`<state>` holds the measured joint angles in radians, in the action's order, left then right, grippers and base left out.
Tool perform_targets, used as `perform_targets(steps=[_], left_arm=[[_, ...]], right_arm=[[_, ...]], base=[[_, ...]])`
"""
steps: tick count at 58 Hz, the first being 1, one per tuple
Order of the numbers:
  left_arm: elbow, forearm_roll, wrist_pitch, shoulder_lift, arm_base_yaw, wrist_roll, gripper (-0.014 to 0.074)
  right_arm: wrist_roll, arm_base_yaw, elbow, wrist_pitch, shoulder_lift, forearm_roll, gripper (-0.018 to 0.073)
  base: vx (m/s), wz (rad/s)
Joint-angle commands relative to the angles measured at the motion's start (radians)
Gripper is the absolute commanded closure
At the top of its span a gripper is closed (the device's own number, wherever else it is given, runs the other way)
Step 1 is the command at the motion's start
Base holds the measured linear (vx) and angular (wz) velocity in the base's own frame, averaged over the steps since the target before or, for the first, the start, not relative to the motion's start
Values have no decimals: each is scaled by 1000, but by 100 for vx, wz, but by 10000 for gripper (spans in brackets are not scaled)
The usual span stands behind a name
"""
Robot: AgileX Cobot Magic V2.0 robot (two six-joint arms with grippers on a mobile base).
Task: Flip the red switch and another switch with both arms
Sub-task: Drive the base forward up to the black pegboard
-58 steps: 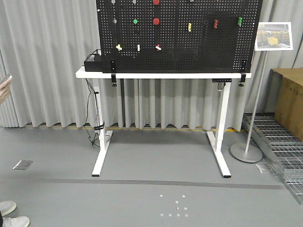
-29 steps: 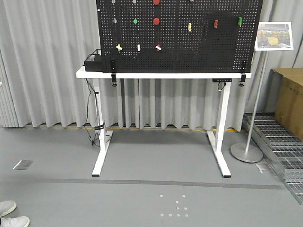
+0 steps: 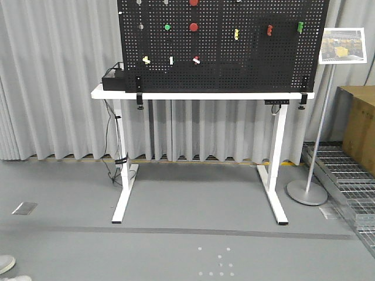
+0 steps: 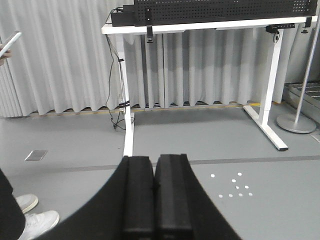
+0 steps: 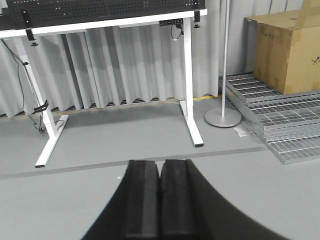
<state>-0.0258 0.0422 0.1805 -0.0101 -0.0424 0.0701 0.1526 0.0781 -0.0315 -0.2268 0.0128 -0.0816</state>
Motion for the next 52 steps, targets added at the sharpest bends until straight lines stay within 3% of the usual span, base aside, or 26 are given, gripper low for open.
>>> perform_targets(steps=[1, 52], left_arm=[[-20, 5, -81, -19, -1, -1, 594], [-20, 5, -81, -19, -1, -1, 594]], right_arm=[[-10, 7, -6, 82, 9, -7, 566], [-10, 7, -6, 82, 9, -7, 566]], base=[[21, -3], [38, 4]])
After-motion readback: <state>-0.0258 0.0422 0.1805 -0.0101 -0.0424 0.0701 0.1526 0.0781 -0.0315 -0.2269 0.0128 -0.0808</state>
